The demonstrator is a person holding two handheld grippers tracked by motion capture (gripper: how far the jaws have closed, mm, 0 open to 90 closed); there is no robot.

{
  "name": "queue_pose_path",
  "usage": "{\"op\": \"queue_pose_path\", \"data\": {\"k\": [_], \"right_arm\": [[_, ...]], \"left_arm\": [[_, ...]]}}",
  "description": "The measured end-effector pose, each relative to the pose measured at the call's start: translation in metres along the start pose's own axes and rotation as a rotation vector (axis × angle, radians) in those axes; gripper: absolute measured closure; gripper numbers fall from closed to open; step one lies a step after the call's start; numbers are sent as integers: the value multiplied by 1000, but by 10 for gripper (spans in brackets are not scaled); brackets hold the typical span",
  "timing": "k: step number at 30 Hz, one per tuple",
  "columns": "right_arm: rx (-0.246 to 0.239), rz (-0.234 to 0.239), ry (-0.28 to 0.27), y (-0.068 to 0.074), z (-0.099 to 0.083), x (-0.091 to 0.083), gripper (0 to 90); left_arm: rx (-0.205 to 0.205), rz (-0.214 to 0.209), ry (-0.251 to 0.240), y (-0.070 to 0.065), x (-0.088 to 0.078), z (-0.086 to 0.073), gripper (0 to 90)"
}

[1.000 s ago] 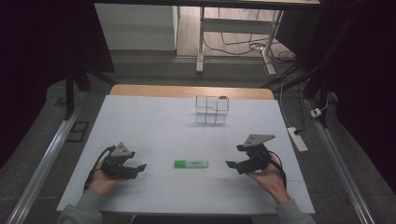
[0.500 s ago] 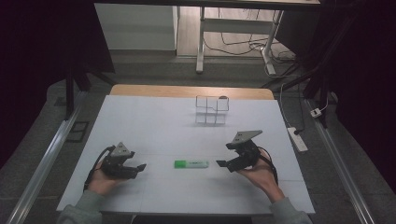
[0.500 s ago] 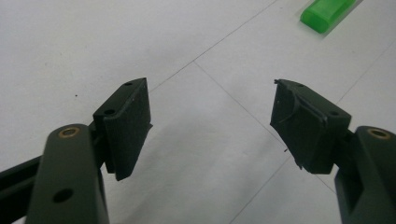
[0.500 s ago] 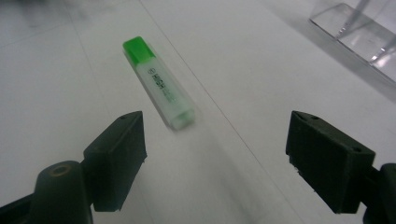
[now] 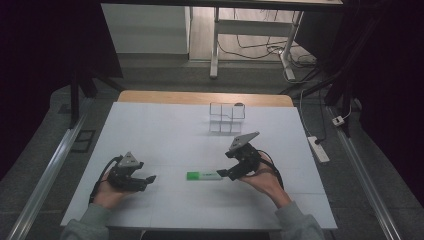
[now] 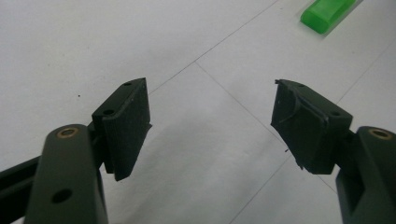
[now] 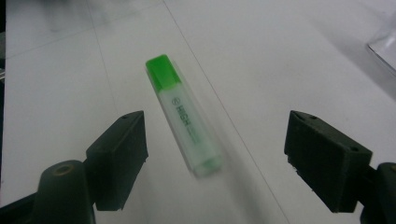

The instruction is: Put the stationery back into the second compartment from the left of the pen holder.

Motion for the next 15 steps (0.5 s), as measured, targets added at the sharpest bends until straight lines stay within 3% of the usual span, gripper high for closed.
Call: {"op": "queue_pose_path", "data": {"k": [15], "right_arm": [[-113,58,83,19,28,41,210]], "left_arm": [[2,-4,-11,1,-2,1,273]]}}
Point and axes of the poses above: each handheld gripper's, and its own axes: x roughly forward along the jaws, z roughly out of its top, y roughly to its left, the point moved 10 cm from there along x, roughly forward along the jaws, and after that the axes turned 1 degree about -z, right-handed, at the moved point
